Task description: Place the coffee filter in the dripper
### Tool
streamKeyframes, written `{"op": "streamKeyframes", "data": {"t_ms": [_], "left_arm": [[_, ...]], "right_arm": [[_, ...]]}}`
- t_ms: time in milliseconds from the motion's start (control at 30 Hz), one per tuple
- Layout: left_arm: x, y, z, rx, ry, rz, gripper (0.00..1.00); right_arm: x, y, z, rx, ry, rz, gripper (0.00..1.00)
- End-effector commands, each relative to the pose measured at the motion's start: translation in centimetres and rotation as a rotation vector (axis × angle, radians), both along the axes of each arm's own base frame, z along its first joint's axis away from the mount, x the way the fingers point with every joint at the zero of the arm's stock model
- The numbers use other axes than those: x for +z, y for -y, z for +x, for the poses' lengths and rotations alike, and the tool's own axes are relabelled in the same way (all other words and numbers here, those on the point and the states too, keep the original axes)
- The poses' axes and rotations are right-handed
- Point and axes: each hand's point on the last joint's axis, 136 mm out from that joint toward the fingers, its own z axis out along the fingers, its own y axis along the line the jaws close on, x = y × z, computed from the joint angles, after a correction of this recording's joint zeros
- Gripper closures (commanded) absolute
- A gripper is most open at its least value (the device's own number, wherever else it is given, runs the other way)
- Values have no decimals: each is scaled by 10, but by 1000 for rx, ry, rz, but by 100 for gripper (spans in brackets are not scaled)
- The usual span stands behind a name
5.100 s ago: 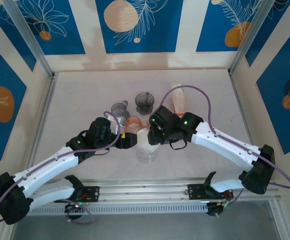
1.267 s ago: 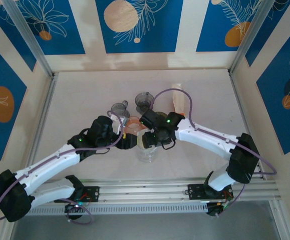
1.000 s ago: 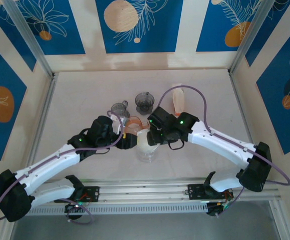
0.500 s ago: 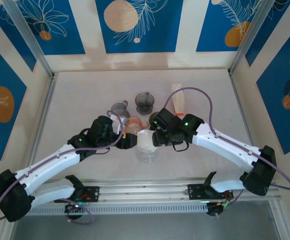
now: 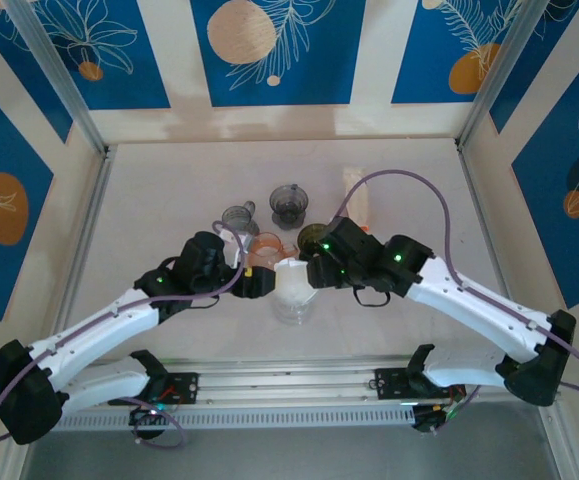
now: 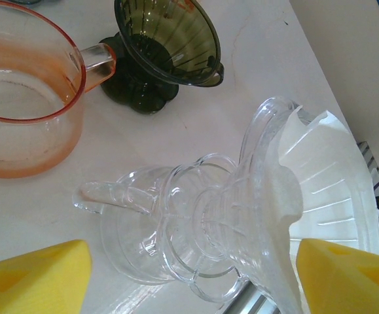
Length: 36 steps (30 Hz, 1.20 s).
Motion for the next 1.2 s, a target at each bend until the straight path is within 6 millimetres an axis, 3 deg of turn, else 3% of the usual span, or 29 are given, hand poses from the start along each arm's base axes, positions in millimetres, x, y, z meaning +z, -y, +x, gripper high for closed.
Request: {"op": "streamKeyframes", "data": {"t_ms": [0, 200, 333, 467, 567, 867, 1000, 1167], "left_arm": [[24, 6, -4, -19, 27, -71, 16], [49, 0, -4, 8, 74, -104, 17], [52, -20, 7, 100, 105, -74, 26], [38, -45, 27, 214, 65, -61, 42], [23, -61, 45, 291, 22, -79, 45], [-17, -59, 91, 345, -57, -62, 43], [-35, -55, 105, 348, -84, -20, 37], [-47, -63, 118, 408, -71, 39, 35]], "right_arm": [[17, 11, 5, -57, 85, 34, 36], [11, 48, 7, -216, 119, -25, 37], [-7, 65, 5, -278, 78, -29, 38], [-32, 76, 2, -328, 10, -6, 39], [-47, 78, 1, -342, -26, 11, 40], [-75, 82, -4, -357, -93, 14, 40], [-81, 82, -6, -353, -104, 23, 40], [-84, 84, -8, -356, -105, 30, 40]]}}
